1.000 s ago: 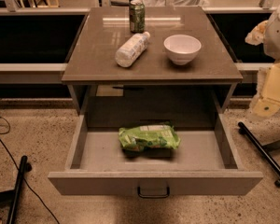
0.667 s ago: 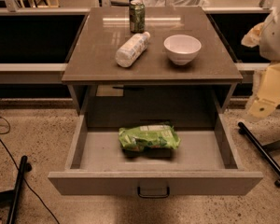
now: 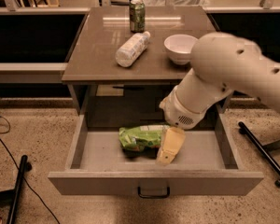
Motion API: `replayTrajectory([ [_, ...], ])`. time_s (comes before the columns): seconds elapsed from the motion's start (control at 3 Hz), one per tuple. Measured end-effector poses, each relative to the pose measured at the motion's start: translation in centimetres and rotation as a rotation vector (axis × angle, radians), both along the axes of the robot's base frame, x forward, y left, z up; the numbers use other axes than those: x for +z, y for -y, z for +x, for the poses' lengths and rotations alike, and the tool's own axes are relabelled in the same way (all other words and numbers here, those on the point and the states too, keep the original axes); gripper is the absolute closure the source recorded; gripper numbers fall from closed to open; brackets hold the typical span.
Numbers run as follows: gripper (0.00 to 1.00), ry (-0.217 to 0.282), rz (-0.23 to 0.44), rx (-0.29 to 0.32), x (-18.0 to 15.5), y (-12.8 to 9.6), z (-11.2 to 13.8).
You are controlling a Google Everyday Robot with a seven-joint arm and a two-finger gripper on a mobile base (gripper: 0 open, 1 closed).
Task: Pick green rice chip bag from top drawer and place on counter
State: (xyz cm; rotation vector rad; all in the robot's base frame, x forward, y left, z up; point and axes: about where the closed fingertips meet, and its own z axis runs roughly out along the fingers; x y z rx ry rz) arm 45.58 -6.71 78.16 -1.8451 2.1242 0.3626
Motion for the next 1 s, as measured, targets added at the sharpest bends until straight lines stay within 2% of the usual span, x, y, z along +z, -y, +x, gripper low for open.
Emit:
replayTrajectory([
  [0.67,0.0,0.002,0.016,0.002,-1.0,-0.4,0.3],
  [1.0,0.19,0.006,0.004,-0.025,-5.1,-0.4,2.6],
])
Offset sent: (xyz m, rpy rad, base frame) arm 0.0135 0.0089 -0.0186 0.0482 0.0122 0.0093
